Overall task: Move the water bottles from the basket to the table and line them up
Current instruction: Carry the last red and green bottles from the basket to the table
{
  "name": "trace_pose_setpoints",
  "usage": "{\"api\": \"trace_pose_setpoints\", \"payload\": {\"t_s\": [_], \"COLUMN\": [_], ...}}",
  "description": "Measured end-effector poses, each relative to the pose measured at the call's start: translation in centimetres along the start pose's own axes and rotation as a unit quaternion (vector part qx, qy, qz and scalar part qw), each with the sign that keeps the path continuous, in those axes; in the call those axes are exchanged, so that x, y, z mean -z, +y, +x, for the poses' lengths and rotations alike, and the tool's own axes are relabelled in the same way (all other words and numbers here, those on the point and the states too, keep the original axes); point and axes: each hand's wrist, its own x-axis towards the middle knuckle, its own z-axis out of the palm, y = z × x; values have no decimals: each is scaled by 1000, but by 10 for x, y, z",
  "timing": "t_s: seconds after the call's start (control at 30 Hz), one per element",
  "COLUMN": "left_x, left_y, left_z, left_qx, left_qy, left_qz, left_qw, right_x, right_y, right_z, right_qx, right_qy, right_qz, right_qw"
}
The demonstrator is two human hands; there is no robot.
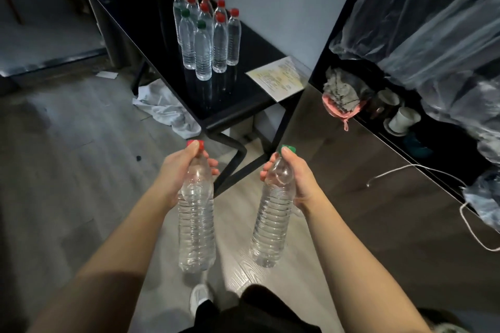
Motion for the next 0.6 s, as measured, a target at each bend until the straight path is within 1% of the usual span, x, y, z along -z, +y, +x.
{"api": "trace_pose_setpoints", "payload": {"t_s": [0.1, 0.37, 0.47, 0.53, 0.6], "left_x": [19, 56, 73, 83, 91], "left_y": [12, 32, 42, 54, 68], "left_z": [18, 71, 107, 137, 170], "left_qx": [0, -12, -16, -28, -41], "left_qy": [-1, 24, 24, 21, 8], "left_qz": [-2, 3, -9, 1, 14], "left_qw": [1000, 1000, 1000, 999, 999], "right_x": [-21, -61, -72, -83, -92], "right_y": [-1, -10, -10, -13, -18], "right_z": [20, 92, 136, 167, 201], "right_qx": [9, 12, 8, 5, 5], "right_qy": [-2, 5, -4, -14, -7], "right_qz": [-33, -60, -54, -42, -55], "right_qw": [999, 998, 999, 999, 998]}}
